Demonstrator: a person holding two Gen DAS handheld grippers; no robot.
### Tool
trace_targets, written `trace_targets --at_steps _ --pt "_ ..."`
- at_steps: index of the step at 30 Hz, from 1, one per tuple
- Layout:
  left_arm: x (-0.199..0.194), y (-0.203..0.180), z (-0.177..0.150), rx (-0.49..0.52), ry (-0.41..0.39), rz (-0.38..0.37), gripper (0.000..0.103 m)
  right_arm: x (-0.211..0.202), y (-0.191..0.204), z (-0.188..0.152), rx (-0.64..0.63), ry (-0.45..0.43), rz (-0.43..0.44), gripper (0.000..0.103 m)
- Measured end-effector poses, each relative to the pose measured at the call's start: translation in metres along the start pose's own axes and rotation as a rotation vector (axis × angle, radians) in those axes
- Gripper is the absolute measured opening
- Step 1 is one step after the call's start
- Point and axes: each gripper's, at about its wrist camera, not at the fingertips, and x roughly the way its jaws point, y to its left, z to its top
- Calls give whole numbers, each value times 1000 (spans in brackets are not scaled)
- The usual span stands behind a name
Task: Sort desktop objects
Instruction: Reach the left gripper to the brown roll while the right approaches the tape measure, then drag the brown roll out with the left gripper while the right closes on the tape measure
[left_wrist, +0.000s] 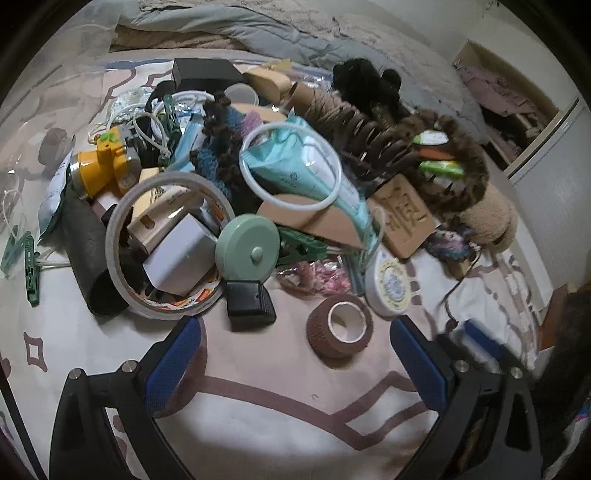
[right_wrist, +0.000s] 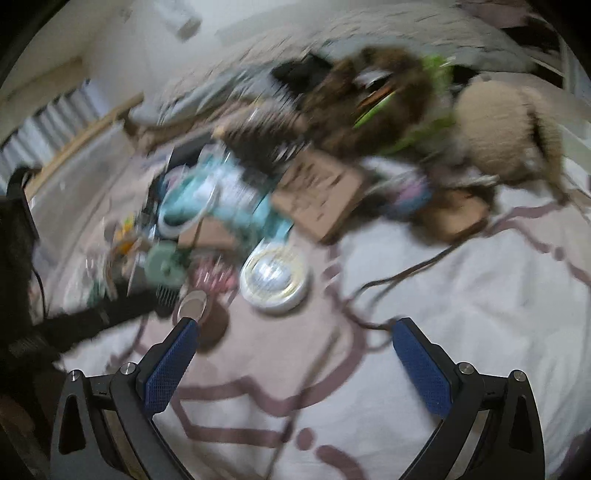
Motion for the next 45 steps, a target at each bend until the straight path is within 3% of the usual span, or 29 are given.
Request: trace_targets --at_steps 4,7,10,18,21,24,29,33,37,40,45 --pt "13 -2 -3 18 24 49 103 -14 -28 11 107 -60 -33 103" --pt "23 -3 -9 48 40 100 103 -10 -46 16 188 -46 -43 103" --pt "22 1 -13 38 28 85 103 -6 -58 19 249 -24 -49 103" --pt "10 13 -29 59 3 108 103 6 -53 18 204 36 -178 103" --pt "7 13 -39 102 -4 176 103 8 -51 21 191 19 -217 103" --pt "6 12 -45 124 -20 190 103 8 -46 24 166 -25 -258 103" --pt "5 10 -50 136 -38 203 103 16 -23 26 55 -36 -187 103" --pt "6 9 -51 136 -49 201 103 28 6 27 -92 -10 -81 103" --pt "6 7 -48 139 -67 228 103 40 31 29 -252 -10 -75 103" --pt "8 7 -43 124 -75 236 103 49 33 32 -265 20 -78 103" --pt "11 2 -34 138 -118 308 103 50 15 32 -148 64 -8 103"
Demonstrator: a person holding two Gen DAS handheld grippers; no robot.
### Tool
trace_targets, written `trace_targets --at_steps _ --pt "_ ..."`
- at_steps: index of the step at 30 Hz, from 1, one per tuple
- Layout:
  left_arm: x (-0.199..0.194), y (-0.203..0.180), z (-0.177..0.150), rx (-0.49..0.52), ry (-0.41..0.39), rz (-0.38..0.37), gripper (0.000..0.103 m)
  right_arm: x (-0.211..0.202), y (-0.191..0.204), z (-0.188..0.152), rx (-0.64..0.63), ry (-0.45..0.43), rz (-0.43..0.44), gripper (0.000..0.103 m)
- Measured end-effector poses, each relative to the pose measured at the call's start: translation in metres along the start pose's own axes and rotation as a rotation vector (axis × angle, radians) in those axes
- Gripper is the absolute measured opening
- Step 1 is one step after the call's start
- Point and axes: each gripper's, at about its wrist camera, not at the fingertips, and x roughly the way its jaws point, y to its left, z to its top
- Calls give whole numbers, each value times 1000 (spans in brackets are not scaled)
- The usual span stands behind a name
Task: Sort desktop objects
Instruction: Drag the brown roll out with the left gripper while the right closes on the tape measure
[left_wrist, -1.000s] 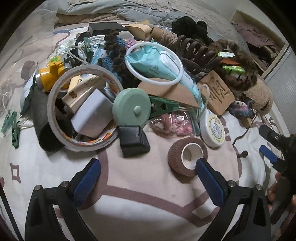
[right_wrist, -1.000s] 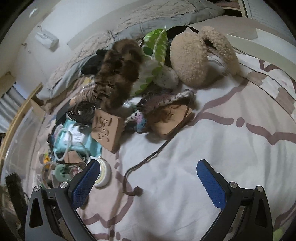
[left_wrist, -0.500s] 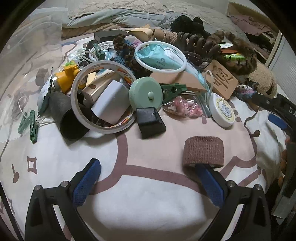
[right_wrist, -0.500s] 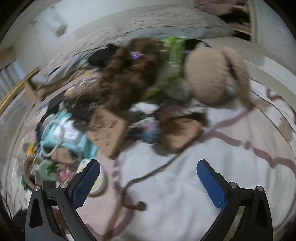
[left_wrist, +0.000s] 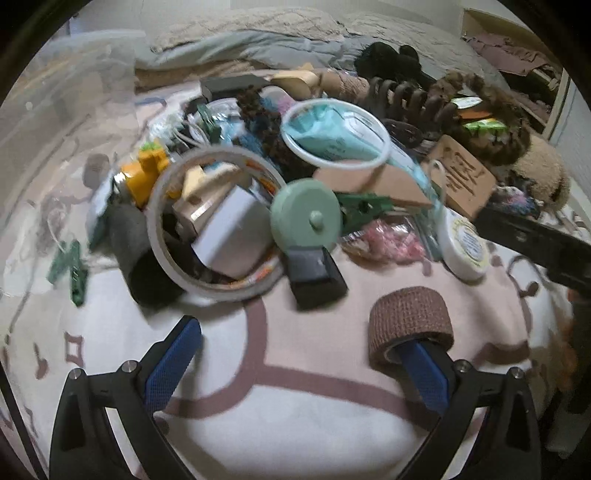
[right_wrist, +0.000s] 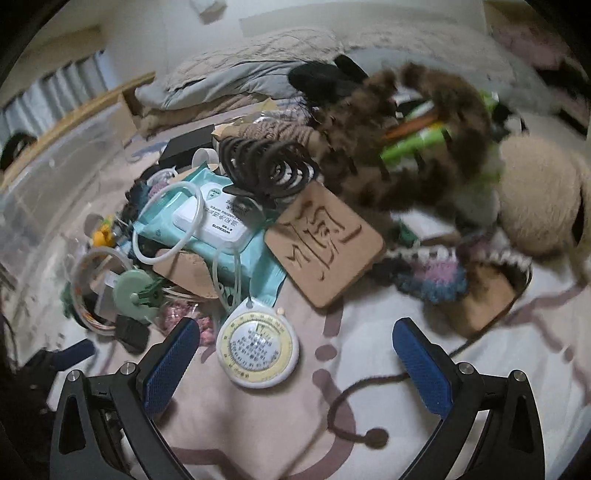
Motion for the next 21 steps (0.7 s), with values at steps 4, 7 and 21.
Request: trace_targets --at_steps 4,7,21 --pt "0 6 0 -21 -26 53 103 -1 -9 -2 55 6 30 103" --pt "-2 16 -4 -47 -33 74 103 -4 -8 -4 64 10 81 103" --pt "-10 94 -25 -205 -29 235 103 16 5 1 18 38 84 50"
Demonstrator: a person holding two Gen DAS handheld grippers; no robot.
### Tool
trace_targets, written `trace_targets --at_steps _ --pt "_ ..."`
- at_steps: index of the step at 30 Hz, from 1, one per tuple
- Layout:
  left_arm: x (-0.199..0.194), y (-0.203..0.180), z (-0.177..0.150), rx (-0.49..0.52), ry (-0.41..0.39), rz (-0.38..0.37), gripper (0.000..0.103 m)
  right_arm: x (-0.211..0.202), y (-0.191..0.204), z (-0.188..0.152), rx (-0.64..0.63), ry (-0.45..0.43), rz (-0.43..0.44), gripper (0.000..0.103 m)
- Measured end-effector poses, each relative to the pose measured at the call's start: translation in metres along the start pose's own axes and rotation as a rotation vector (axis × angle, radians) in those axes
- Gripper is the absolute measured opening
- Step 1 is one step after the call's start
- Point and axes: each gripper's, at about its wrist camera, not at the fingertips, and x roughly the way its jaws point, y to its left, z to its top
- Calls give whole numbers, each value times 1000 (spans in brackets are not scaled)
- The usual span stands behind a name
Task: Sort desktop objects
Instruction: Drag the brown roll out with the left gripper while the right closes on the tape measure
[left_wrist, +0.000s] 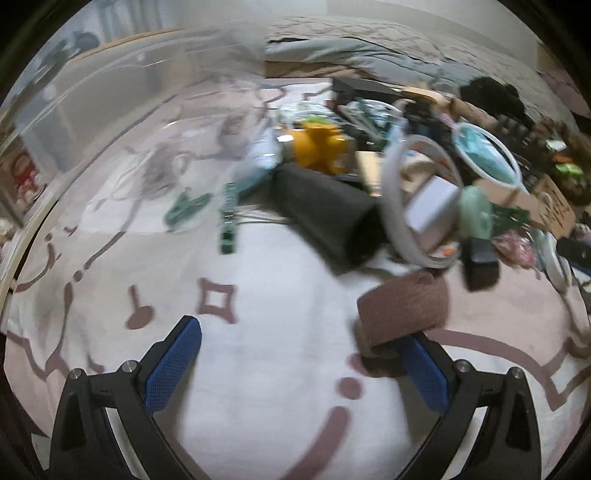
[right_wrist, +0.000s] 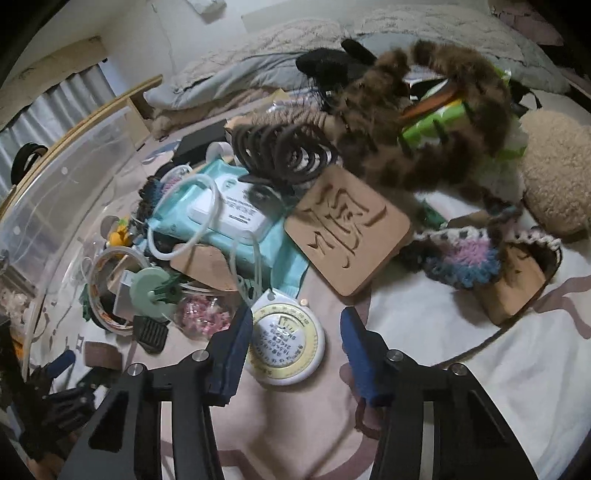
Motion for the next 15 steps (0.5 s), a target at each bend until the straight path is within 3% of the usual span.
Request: trace_targets --at_steps 6,11,15 --pt "0 12 -3 -16 -12 60 103 10 2 0 15 33 62 50" --pt "2 17 -4 0 36 31 103 15 21 -11 -89 60 -6 50" --pt "1 21 -8 22 65 11 103 14 21 -14 -95 72 -16 50"
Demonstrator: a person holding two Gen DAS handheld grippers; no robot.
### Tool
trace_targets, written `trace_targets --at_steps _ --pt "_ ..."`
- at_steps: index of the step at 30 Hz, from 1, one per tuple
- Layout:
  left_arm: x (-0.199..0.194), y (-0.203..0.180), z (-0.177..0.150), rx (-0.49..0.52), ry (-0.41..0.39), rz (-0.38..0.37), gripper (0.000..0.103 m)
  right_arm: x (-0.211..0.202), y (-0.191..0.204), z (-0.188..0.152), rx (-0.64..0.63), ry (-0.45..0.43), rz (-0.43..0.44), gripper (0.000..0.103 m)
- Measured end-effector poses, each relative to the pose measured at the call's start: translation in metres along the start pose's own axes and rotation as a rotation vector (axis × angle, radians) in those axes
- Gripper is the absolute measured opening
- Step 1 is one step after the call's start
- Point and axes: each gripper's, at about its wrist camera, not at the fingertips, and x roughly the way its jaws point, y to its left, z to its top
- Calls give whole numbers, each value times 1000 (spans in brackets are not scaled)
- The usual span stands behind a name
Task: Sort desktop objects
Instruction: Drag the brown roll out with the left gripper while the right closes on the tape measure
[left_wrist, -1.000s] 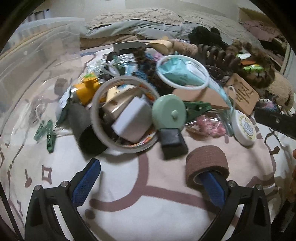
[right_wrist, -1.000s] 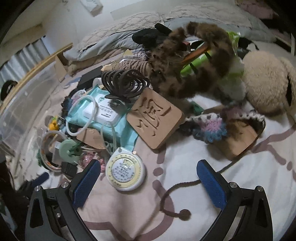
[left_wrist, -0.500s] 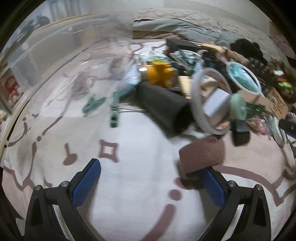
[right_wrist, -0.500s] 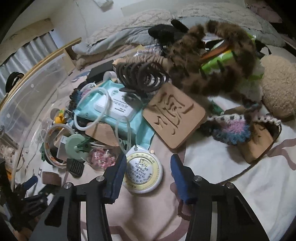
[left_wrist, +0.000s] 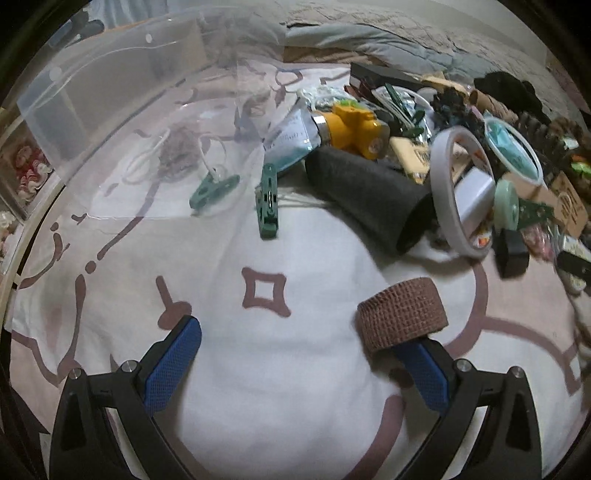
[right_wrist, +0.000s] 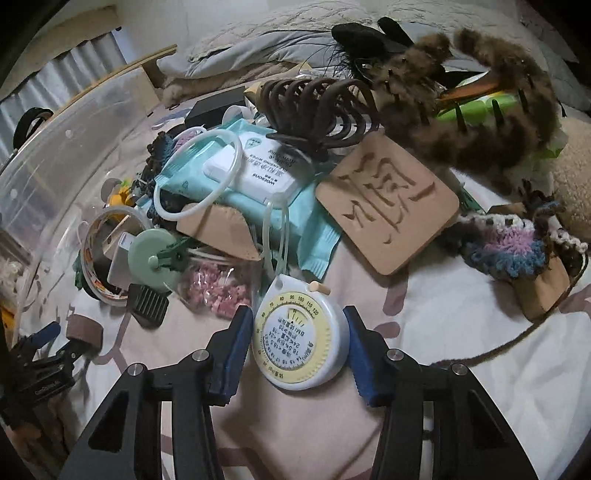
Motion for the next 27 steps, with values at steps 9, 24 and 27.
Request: trace_targets --at_steps 9,24,27 --pt "-6 -3 -12 50 12 63 103 -6 7 -12 -40 21 -8 50" --pt "-38 -12 -15 -36 -72 -257 101 -7 5 -13 -10 31 14 50" --pt "-40 -20 -11 -57 -114 -263 85 -7 3 -14 -2 23 17 50"
